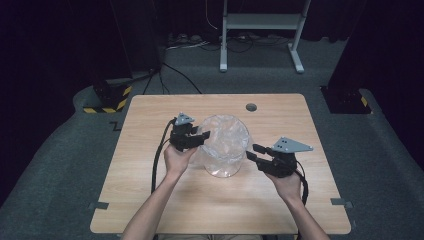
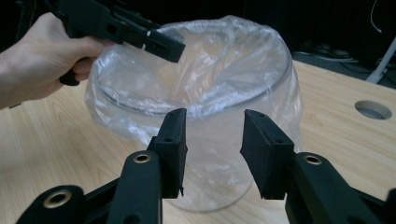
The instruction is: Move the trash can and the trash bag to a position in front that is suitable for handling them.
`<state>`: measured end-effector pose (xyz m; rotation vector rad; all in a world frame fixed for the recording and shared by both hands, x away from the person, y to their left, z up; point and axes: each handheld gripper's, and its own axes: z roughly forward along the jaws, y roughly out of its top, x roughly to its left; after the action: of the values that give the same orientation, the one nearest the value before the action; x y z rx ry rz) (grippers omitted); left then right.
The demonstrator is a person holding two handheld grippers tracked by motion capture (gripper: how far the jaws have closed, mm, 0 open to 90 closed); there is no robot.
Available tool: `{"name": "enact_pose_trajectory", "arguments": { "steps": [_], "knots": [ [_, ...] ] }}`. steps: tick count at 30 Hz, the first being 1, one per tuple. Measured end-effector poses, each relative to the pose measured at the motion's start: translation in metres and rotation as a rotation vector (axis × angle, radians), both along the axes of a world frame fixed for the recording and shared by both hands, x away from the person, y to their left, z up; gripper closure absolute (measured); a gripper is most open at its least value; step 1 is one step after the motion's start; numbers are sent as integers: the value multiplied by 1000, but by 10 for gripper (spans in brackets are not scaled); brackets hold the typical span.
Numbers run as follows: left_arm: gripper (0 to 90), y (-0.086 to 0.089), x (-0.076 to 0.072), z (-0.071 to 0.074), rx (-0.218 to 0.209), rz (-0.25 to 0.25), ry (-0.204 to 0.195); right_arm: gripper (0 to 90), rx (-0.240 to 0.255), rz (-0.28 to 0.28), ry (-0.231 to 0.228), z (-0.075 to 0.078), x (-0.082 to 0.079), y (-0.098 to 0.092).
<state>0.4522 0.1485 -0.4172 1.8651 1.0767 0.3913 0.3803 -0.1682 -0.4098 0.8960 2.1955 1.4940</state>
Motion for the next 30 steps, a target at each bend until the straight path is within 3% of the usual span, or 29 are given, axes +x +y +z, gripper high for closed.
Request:
{"name": "enact_pose_trajectory", "arguments": {
  "steps": [11,20,23,27,30],
  "knots": [
    [531,0,0,0,1,-2,1,465,-11,-17,-46,-7,-1,16],
    [530,0,0,0,1,-2,0,444,-88,-35,-24,-23,0,14],
    [528,0,-1,0,1,-4,0,475,-53,-31,-37,-19,0,9],
    [529,-2,-1,1,0,-5,-6,497,23,-31,-50,-2,3,1],
    [529,-2,-1,1,-3,-5,-4,500,87,-59,-22,12,15,-2]
  ]
}}
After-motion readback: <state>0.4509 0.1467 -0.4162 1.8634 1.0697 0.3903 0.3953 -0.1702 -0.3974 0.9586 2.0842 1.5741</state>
